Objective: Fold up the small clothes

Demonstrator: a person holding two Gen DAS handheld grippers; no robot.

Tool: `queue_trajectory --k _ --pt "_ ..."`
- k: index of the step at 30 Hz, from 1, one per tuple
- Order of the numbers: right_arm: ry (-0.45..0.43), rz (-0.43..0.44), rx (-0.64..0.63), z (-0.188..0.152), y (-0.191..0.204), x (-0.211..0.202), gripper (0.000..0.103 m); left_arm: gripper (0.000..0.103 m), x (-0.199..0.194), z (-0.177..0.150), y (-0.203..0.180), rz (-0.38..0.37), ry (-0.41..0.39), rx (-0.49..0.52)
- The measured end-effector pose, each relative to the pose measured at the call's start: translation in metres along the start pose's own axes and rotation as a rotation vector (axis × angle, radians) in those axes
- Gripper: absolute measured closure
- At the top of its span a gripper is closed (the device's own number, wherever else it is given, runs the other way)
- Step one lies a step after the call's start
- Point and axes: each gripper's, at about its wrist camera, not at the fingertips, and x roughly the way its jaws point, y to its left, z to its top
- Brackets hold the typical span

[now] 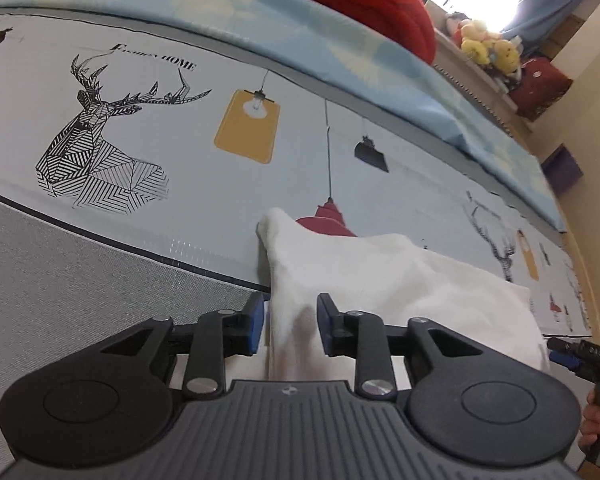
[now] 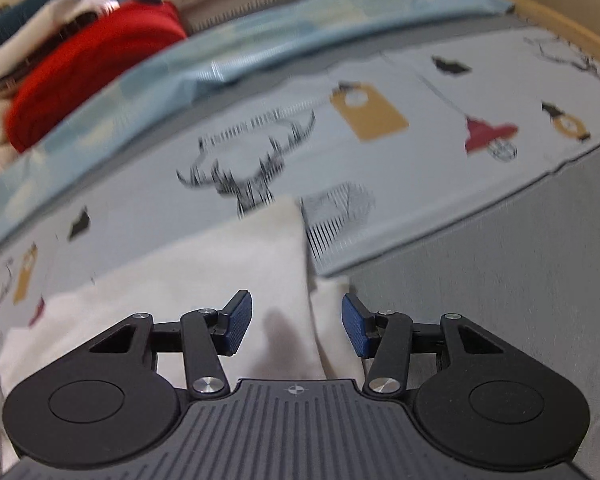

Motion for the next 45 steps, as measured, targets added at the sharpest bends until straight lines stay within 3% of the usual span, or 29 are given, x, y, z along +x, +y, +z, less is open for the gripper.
queue_trajectory --k 2,5,7,8,9,13,17,19,23,25,27,29,33,39,40,41,42,45 --pt "0.021 -0.004 -0.027 -0.004 0.004 0.005 0.053 0.071 0.004 -0.001 -0.001 0.017 0.002 0.005" --pt "0.031 -0.029 -0.080 -0.008 0.012 0.007 0.078 0.072 0.005 -0.003 -0.003 0.030 0.001 0.027" --pt "0.034 -0.029 -0.098 -0.009 0.015 0.008 0.087 0.084 0.002 -0.004 -0.007 0.027 -0.006 0.064" --pt "0.033 -0.030 -0.103 -0.009 0.016 0.008 0.096 0.098 0.000 -0.005 -0.010 0.034 -0.013 0.094" --pt "0.034 -0.032 -0.108 -0.010 0.017 0.009 0.098 0.098 -0.003 -0.006 -0.014 0.046 -0.028 0.132" --pt "-0.009 -0.030 -0.099 -0.009 0.017 0.003 0.101 0.103 -0.025 -0.004 -0.024 0.059 -0.109 0.199" --pt "-0.163 0.074 -0.121 -0.003 0.025 -0.028 0.101 0.103 -0.054 0.002 -0.015 0.063 -0.161 0.159" --pt "-0.197 0.085 -0.174 -0.005 0.033 -0.037 0.101 0.103 -0.062 0.004 -0.008 0.085 -0.159 0.139" --pt "-0.052 0.008 -0.133 -0.010 0.022 -0.023 0.095 0.100 -0.061 0.000 0.007 0.058 -0.032 0.040" --pt "0.019 -0.041 -0.101 -0.015 0.011 -0.019 0.094 0.090 -0.061 -0.005 0.013 0.013 0.034 0.002" --pt "0.040 -0.022 -0.072 -0.020 0.003 -0.025 0.077 0.062 -0.062 -0.011 0.016 0.007 0.073 -0.024" --pt "0.054 0.000 -0.058 -0.024 -0.005 -0.033 0.066 0.057 -0.062 -0.019 0.020 -0.004 0.122 -0.037" --pt "0.118 0.030 -0.079 -0.036 -0.019 -0.039 0.062 0.057 -0.052 -0.042 0.018 -0.038 0.275 -0.008" --pt "0.202 0.051 -0.169 -0.057 -0.024 -0.042 0.064 0.063 -0.052 -0.073 -0.007 -0.022 0.376 0.189" --pt "0.208 0.052 -0.182 -0.059 -0.023 -0.042 0.067 0.066 -0.053 -0.078 -0.011 -0.022 0.387 0.214" --pt "0.209 0.056 -0.197 -0.061 -0.023 -0.044 0.079 0.080 -0.054 -0.082 -0.013 -0.019 0.400 0.240" --pt "0.205 0.059 -0.211 -0.062 -0.022 -0.047 0.098 0.097 -0.056 -0.085 -0.015 -0.001 0.403 0.266" --pt "0.178 0.082 -0.181 -0.059 -0.029 -0.059 0.100 0.097 -0.075 -0.081 -0.015 -0.017 0.343 0.269"
